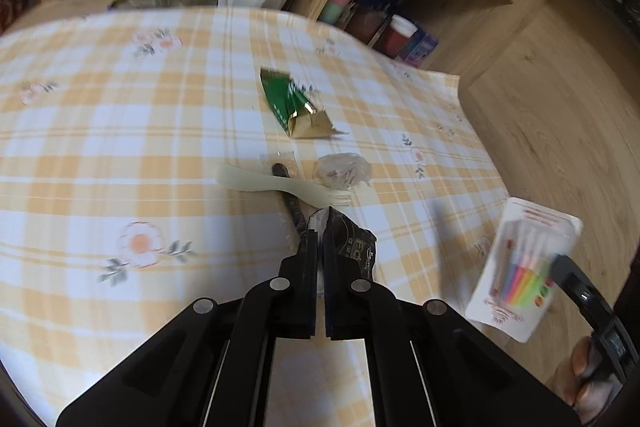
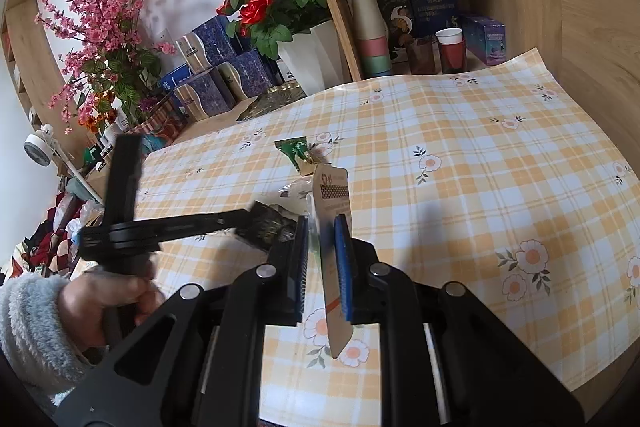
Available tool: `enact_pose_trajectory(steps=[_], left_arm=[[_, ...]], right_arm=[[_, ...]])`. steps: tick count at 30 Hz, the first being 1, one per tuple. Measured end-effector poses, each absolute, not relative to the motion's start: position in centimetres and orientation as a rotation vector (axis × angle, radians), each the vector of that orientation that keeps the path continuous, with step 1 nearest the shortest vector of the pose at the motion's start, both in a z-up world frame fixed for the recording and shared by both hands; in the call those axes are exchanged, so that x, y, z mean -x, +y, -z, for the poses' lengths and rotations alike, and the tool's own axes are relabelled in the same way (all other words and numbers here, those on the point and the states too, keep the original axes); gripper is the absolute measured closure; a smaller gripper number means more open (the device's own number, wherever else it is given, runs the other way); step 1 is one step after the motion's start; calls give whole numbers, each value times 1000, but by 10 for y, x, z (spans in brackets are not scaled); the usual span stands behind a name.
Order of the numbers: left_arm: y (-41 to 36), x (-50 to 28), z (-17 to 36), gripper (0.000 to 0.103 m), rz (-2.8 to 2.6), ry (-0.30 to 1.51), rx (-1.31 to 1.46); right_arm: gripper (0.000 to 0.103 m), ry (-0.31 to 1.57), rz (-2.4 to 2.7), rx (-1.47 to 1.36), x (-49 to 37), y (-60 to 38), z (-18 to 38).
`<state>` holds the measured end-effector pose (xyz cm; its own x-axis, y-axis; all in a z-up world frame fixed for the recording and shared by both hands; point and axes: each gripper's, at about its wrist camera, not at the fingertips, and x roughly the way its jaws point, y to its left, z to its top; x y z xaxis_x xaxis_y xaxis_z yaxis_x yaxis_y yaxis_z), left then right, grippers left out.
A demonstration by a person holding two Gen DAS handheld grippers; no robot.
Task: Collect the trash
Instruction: 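Grasp the small black box with the left tool, then carry the black box over the bin and open the left tool while the right tool carries the card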
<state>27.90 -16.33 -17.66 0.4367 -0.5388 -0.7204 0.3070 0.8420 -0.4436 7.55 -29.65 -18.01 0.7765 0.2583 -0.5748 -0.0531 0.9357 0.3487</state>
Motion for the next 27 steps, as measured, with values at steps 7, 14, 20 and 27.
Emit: enact_pose_trajectory(steps=[7, 14, 20, 27], left_arm=[[-130, -231, 138, 100, 555, 915, 210], [-84, -165, 114, 100, 577, 872, 168], [-57, -101, 119, 100, 597, 867, 104], [-55, -33, 152, 100, 643, 907, -34]], right_arm=[[86, 659, -204, -321, -58, -272, 170], [86, 659, -255, -334, -31, -238, 161], [86, 657, -290, -327, -3, -210, 158], [86, 681, -310, -325, 19, -192, 164]])
